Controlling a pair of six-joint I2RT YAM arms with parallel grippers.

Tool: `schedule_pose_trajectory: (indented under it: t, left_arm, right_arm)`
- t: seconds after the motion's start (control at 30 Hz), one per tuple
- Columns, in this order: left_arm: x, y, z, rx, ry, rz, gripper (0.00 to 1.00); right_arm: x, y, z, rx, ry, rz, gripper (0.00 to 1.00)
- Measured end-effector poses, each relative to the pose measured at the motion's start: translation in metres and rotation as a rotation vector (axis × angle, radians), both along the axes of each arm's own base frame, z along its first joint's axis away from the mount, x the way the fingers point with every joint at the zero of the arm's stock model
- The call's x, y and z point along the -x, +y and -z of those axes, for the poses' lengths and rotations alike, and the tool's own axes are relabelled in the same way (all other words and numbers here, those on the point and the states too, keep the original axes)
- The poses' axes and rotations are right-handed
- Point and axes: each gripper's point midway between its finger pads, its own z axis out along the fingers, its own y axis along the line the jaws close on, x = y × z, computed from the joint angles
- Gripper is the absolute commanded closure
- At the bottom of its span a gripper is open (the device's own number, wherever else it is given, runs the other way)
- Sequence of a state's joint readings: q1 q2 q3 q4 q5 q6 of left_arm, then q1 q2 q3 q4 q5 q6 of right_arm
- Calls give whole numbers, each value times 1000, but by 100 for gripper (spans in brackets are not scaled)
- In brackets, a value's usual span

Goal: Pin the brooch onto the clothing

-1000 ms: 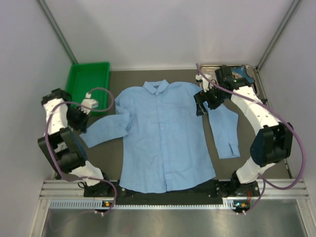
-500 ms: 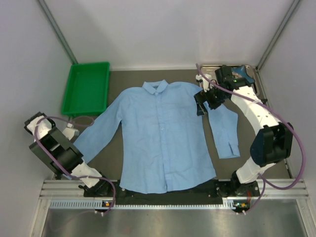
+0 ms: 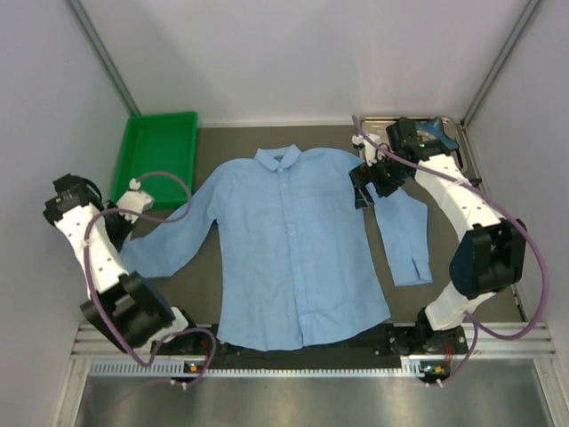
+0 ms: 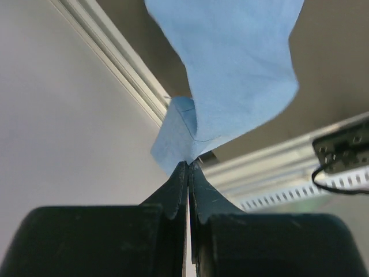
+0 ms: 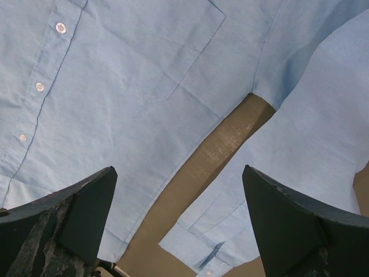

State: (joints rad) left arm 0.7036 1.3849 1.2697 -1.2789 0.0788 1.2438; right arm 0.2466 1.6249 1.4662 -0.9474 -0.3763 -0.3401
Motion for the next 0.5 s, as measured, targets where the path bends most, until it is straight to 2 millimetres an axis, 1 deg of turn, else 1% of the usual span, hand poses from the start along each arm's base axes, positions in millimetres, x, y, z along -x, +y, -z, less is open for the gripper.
schedule_pose_trajectory:
  t: [0.07, 0.13, 0.2, 0.23, 0.3, 0.33, 0.4, 0.5]
  left_arm:
    - [-20, -22, -31, 4, -145, 67, 100]
    - [-34, -37, -71, 6, -295, 93, 100]
    - [-49, -45, -117, -3, -453, 93, 100]
    - [-54, -47, -138, -7, -521, 91, 100]
    - [-59, -53, -171, -4, -632, 73, 100]
    - [-60, -55, -183, -3, -674, 57, 100]
    - [-61, -51, -203, -21, -754, 5, 100]
    - [-60, -37, -221, -59, -832, -77, 100]
  right_arm:
    - [-2, 0, 1, 1, 3, 0, 8]
    - [-4, 1, 3, 1, 5, 0, 8]
    - [-4, 1, 3, 3, 9, 0, 8]
    - [-5, 1, 3, 2, 8, 1, 8]
    - [-6, 1, 2, 2, 4, 1, 7]
    - [-6, 1, 2, 2, 5, 0, 8]
    - [-6, 1, 2, 2, 5, 1, 8]
    - [-6, 1, 2, 2, 5, 0, 7]
